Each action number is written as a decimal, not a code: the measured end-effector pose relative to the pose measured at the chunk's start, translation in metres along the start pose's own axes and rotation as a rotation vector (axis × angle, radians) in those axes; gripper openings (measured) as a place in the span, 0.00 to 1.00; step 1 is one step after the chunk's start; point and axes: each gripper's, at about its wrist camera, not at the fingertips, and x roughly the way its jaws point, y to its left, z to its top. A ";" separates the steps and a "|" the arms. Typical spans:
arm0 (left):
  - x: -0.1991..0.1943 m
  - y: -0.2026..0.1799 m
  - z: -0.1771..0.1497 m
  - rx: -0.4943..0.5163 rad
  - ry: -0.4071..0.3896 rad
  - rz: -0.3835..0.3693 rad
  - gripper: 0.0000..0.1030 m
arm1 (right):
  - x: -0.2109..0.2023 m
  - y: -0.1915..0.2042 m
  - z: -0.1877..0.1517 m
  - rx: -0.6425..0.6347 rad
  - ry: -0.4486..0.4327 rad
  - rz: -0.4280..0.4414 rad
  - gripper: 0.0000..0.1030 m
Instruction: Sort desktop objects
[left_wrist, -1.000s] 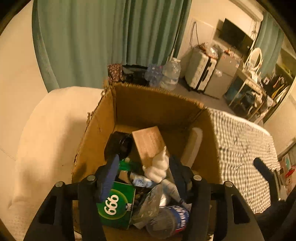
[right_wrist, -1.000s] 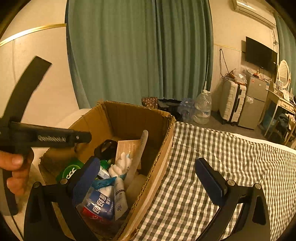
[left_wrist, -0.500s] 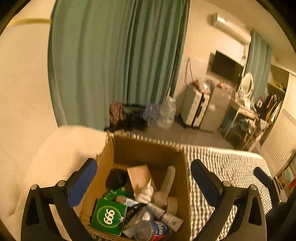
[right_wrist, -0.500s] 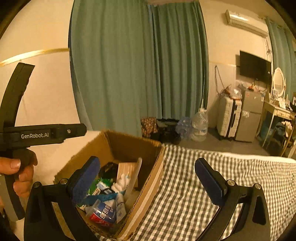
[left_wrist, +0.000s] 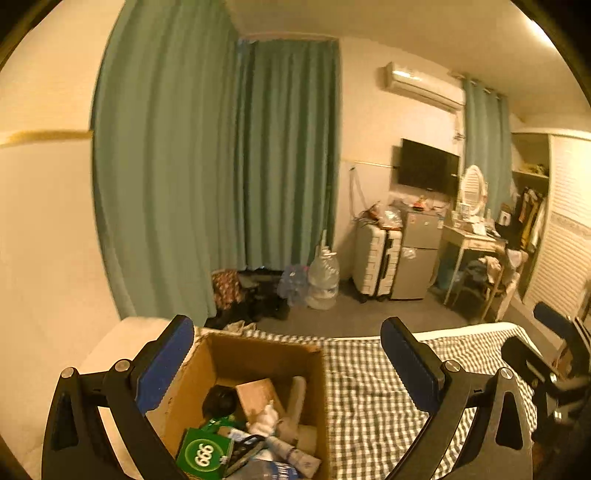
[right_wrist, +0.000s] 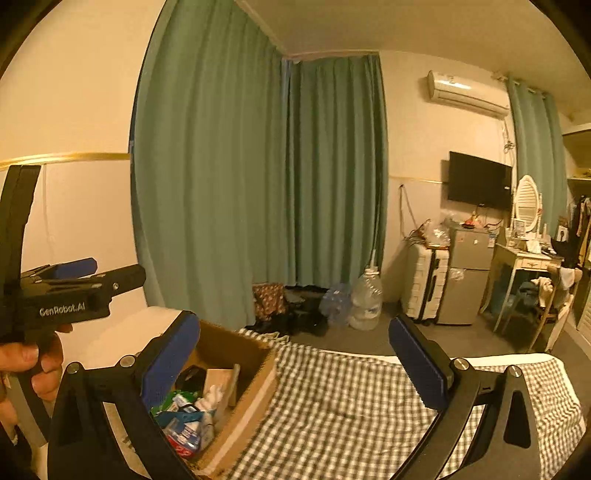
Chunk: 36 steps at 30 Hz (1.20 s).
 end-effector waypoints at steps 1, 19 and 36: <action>-0.001 -0.006 0.000 0.012 -0.013 -0.012 1.00 | -0.003 -0.006 0.001 0.005 0.002 -0.009 0.99; 0.023 -0.098 -0.043 0.005 0.051 -0.098 1.00 | -0.057 -0.111 -0.021 0.038 0.056 -0.214 0.99; 0.057 -0.137 -0.091 0.057 0.165 -0.091 1.00 | -0.024 -0.153 -0.090 0.083 0.195 -0.227 1.00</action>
